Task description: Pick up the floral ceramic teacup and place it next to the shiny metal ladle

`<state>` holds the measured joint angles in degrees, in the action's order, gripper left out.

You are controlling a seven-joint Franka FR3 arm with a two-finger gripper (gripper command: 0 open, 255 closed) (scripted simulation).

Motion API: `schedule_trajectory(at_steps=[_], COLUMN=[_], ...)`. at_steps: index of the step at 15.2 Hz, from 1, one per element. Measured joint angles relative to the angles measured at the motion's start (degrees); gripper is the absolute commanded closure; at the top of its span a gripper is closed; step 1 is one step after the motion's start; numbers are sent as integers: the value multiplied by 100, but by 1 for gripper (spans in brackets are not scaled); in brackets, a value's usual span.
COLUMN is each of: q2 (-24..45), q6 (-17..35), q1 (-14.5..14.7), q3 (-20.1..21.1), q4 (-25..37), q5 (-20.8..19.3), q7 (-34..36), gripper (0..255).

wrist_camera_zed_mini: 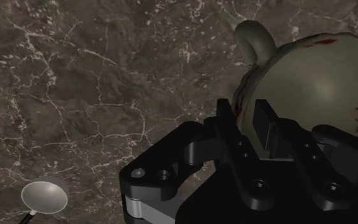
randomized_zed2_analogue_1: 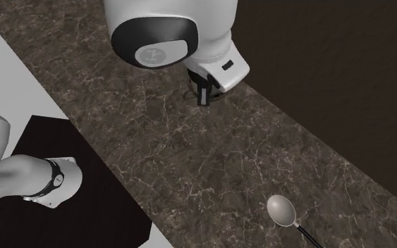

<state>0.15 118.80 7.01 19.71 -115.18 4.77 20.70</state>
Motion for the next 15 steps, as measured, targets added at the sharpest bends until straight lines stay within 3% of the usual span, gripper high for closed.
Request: schedule_trajectory(at_steps=[3, 15], q2=[-43, 146], q6=[-160, -341], q1=[-32, -802], q3=[-31, -814], q4=[114, 350], q5=[14, 48], q7=[-57, -1610], gripper=[255, 255])
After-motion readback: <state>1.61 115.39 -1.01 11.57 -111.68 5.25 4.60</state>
